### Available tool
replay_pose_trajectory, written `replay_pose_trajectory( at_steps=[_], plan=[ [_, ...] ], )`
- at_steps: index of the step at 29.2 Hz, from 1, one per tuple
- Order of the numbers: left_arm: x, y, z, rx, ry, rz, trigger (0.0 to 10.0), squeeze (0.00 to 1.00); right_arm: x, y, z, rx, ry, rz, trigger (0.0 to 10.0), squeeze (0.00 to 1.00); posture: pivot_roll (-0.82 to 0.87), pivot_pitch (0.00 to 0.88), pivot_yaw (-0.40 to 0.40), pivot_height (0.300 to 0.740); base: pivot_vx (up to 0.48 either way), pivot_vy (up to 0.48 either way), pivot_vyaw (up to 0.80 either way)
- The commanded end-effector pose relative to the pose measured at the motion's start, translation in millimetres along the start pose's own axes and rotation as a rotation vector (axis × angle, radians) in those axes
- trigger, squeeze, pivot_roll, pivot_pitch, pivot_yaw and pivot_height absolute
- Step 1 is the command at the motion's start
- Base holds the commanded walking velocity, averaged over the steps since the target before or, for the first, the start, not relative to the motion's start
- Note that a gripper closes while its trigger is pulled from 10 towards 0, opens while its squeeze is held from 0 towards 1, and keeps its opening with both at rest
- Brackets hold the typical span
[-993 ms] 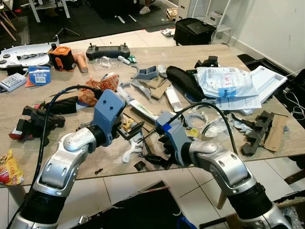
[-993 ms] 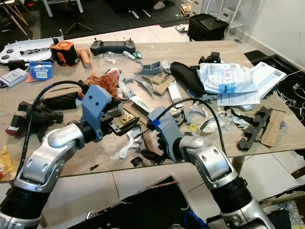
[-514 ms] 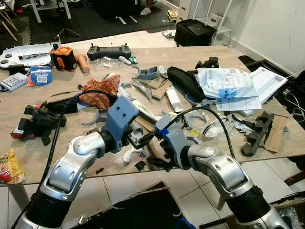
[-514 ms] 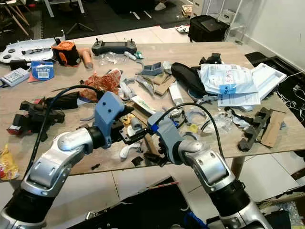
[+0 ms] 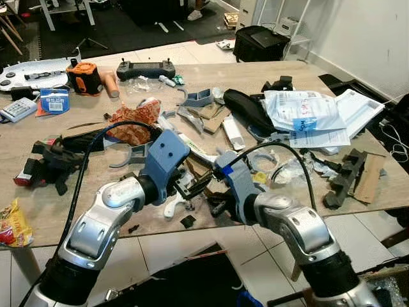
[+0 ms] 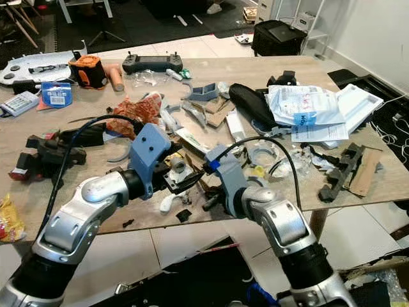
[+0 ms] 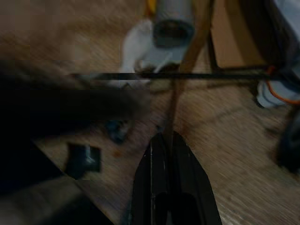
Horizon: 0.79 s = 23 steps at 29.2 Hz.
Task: Picking trash to rubbish bin
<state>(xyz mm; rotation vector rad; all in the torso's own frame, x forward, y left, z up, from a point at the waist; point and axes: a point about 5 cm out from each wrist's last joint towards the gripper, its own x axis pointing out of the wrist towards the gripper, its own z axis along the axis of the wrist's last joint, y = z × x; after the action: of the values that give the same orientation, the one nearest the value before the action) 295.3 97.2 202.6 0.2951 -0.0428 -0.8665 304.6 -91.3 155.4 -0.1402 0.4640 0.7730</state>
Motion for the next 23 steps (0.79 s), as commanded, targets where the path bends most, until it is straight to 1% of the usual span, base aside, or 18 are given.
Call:
replay_pose_trajectory(
  at_steps=[1,6,7,8,9,10,11,12,14,15,16,17,18,19,20,21,22,23],
  plan=[
    [4.0,-3.4,-2,0.000,0.017,-0.013,10.0,0.00,-2.0,-0.4,2,0.024,-0.028,0.013,0.0,0.00,0.01,0.149,-0.011,0.740,0.000,0.000,0.00],
    [5.0,-3.9,-1,-0.001,0.013,-0.007,10.0,0.00,-4.4,-2.6,7,0.029,-0.048,0.010,0.0,0.00,0.01,0.149,-0.011,0.740,0.000,0.000,0.00],
    [4.5,-2.2,0,-0.002,0.004,0.010,10.0,0.00,-6.6,-3.9,12,0.039,-0.079,0.009,0.0,0.00,0.01,0.149,-0.011,0.740,0.000,0.000,0.00],
    [4.1,1.0,0,-0.004,-0.004,0.037,10.0,0.00,-8.9,-5.7,19,0.026,-0.120,0.003,0.0,0.00,0.01,0.149,-0.011,0.740,0.000,0.000,0.00],
    [3.7,5.6,1,-0.002,-0.011,0.075,10.0,0.00,-11.8,-8.7,31,0.001,-0.204,-0.017,0.0,0.00,0.01,0.149,-0.011,0.740,0.000,0.000,0.00],
    [3.5,8.6,1,-0.002,-0.014,0.101,10.0,0.00,-14.0,-10.7,39,-0.017,-0.264,-0.032,0.0,0.00,0.01,0.149,-0.011,0.740,0.000,0.000,0.00],
    [4.1,13.1,2,0.003,-0.016,0.140,10.0,0.00,-18.4,-12.8,53,-0.044,-0.369,-0.050,0.0,0.00,0.01,0.149,-0.011,0.740,0.000,0.000,0.00],
    [4.4,15.8,2,0.006,-0.018,0.163,10.0,0.00,-21.8,-14.0,62,-0.058,-0.437,-0.062,0.0,0.00,0.01,0.149,-0.011,0.740,0.000,0.000,0.00],
    [4.4,15.8,2,0.006,-0.018,0.163,10.0,0.00,-21.8,-14.0,62,-0.058,-0.437,-0.062,0.0,0.00,0.01,0.149,-0.011,0.740,0.000,0.000,0.00],
    [5.0,19.8,3,0.003,-0.024,0.197,10.0,0.00,-27.3,-15.4,75,-0.060,-0.530,-0.089,0.0,0.00,0.01,0.149,-0.011,0.740,0.000,0.000,0.00],
    [5.4,22.9,6,-0.007,-0.044,0.223,10.0,0.00,-35.7,-19.4,89,-0.054,-0.656,-0.158,0.0,0.00,0.00,0.146,-0.011,0.740,0.000,0.000,0.00],
    [5.4,22.9,6,-0.007,-0.044,0.223,10.0,0.00,-35.7,-19.4,89,-0.054,-0.656,-0.158,0.0,0.00,0.00,0.146,-0.011,0.740,0.000,0.000,0.00],
    [5.5,25.3,8,-0.018,-0.064,0.243,10.0,0.00,-43.3,-26.0,98,-0.027,-0.751,-0.254,0.0,0.00,0.00,0.146,-0.011,0.740,0.000,0.000,0.00],
    [5.5,25.3,8,-0.018,-0.064,0.243,10.0,0.00,-43.3,-26.0,98,-0.027,-0.751,-0.254,0.0,0.00,0.00,0.146,-0.011,0.740,0.000,0.000,0.00],
    [5.1,28.3,10,-0.021,-0.078,0.274,10.0,0.00,-48.7,-35.0,99,0.030,-0.813,-0.351,0.0,0.00,0.00,0.146,-0.011,0.740,0.000,0.000,0.00],
    [4.4,31.8,11,-0.025,-0.088,0.312,10.0,0.00,-51.5,-45.6,94,0.058,-0.814,-0.472,0.0,0.00,0.00,0.146,-0.011,0.740,0.000,0.000,0.00],
    [4.4,31.8,11,-0.025,-0.088,0.312,10.0,0.00,-51.5,-45.6,94,0.058,-0.814,-0.472,0.0,0.00,0.00,0.146,-0.011,0.740,0.000,0.000,0.00],
    [3.7,35.3,11,-0.025,-0.095,0.352,10.0,0.00,-52.3,-52.9,88,0.072,-0.800,-0.551,2.9,0.00,0.00,0.146,-0.011,0.740,0.000,0.000,0.00]
  ],
)
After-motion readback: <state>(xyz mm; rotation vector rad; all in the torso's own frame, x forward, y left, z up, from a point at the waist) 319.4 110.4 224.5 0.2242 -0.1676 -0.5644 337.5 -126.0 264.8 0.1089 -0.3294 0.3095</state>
